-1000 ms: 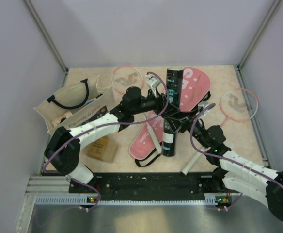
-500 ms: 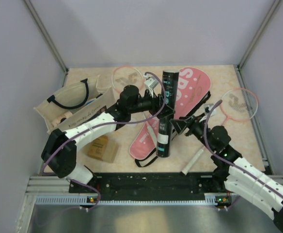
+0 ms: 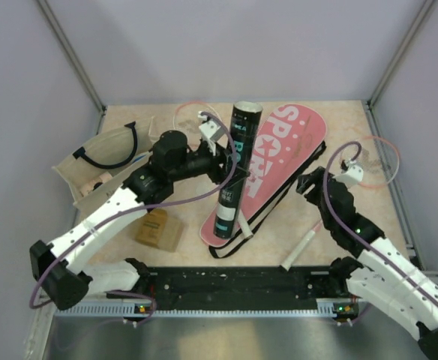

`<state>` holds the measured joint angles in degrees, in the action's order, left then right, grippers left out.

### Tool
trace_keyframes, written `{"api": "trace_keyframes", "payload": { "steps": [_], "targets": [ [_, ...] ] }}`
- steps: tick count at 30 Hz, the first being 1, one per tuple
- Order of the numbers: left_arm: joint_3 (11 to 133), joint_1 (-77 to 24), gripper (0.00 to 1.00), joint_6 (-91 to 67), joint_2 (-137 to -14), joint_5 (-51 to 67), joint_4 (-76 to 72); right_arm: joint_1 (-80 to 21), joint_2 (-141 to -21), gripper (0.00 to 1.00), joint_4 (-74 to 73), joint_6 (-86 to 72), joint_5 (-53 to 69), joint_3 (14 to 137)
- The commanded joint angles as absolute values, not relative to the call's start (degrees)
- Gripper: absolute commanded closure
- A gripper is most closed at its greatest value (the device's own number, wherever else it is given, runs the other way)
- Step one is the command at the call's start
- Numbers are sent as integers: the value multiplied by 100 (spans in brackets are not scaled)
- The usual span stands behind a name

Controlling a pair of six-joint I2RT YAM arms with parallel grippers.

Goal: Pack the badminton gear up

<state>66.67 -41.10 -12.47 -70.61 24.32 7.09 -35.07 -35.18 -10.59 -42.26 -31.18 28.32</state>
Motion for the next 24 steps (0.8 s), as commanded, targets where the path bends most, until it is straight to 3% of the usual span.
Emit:
{"api": "trace_keyframes", "payload": {
  "steps": [1, 7, 11, 13, 24],
  "targets": [
    [6426, -4131, 67, -748, -6303, 2443, 1159, -2683, -4445, 37, -2327, -4665, -3622, 3637],
    [6021, -4122, 66, -387, -5679, 2584, 1871, -1417, -5325, 40, -3129, -4810, -3314, 4384],
    [5740, -4122, 66, -176, -5248, 2575, 2145, -512, -5703, 24, -2559, -2290, -2166, 4771],
    [5494, -4131, 66, -202, -5011, 2540, 1961, -107, -5993, 23, -2714, -1392, -1364, 5087],
    [4694, -4131, 66, -404, -4377, 2540, 1406, 369, -7434, 20, -4235, 1387, -730, 5801]
  ]
}}
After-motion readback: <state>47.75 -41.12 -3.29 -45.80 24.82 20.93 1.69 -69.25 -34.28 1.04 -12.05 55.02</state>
